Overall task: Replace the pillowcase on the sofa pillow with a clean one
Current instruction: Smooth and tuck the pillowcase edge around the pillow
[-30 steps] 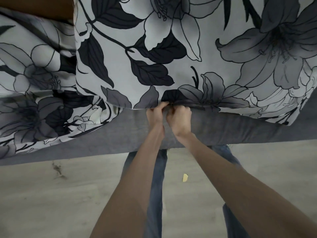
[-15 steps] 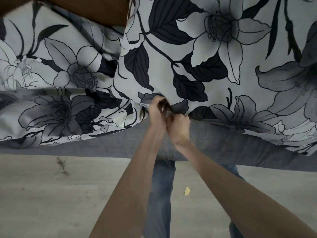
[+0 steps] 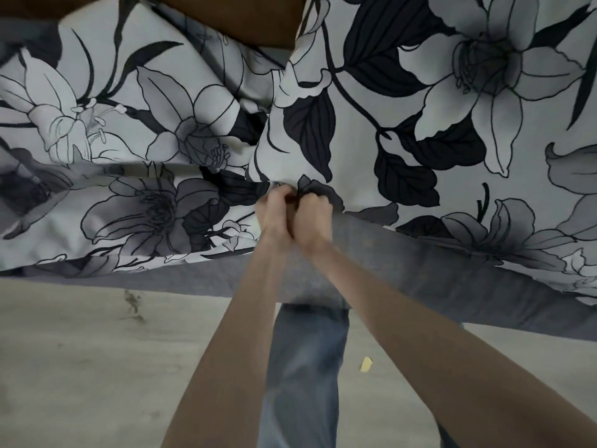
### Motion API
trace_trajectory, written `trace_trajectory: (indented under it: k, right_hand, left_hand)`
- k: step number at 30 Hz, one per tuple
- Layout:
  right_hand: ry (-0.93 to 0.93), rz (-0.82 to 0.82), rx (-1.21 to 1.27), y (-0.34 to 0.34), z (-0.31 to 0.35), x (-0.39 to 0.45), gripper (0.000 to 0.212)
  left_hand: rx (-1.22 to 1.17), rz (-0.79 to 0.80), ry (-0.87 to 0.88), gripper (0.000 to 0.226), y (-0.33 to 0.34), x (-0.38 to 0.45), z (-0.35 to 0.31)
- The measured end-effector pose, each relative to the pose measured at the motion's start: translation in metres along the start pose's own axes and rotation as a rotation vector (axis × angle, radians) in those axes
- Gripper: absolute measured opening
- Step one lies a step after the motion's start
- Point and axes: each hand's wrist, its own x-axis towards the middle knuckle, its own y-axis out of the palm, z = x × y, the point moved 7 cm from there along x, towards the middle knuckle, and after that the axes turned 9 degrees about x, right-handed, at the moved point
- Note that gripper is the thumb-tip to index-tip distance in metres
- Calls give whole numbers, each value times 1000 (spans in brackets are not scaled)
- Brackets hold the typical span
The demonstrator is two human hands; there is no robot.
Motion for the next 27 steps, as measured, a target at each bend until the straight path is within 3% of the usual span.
trace_trajectory:
  k: [4,6,10,12,16,18,20,22,25,27]
  right_hand:
    - [-101,-4,-159,-3,19,2,20]
    - [-69,-8,-168,-10,10,4,20]
    - [7,50,-78,-5,18,-3,29]
    - [-83,166,-123,11,35,2,26]
    - [-272,312,-224,3,48,8,34]
    - [-423,210,-177,-40,58,-2,38]
    - [-411,-11,45,-110,52,0,24]
    - [-417,-282,155,-186,30,10,24]
    - [-423,-563,-69,-278,-9,38,42]
    - [-367,-645,-180,-314,-43,62,53]
  left_hand:
    - [585,-221,261,16,-9,-5,-34]
    - [536,-290,285,14,-9,-20,-28]
    - [305,-463,224,34,-46,-38,-10]
    - [347,-466,393,27,-51,-44,-30]
    - [634,-336,838,42,-1,-59,-104]
    - [852,-244,1039,51,42,-71,-136]
    - [1041,-191,1161,58,83,-84,-154]
    - [1189,-149,1230,62,121,-94,-161]
    - [1319,-174,1373,61,169,-99,-170]
    - [1361,-235,1437,59,183,-80,-169]
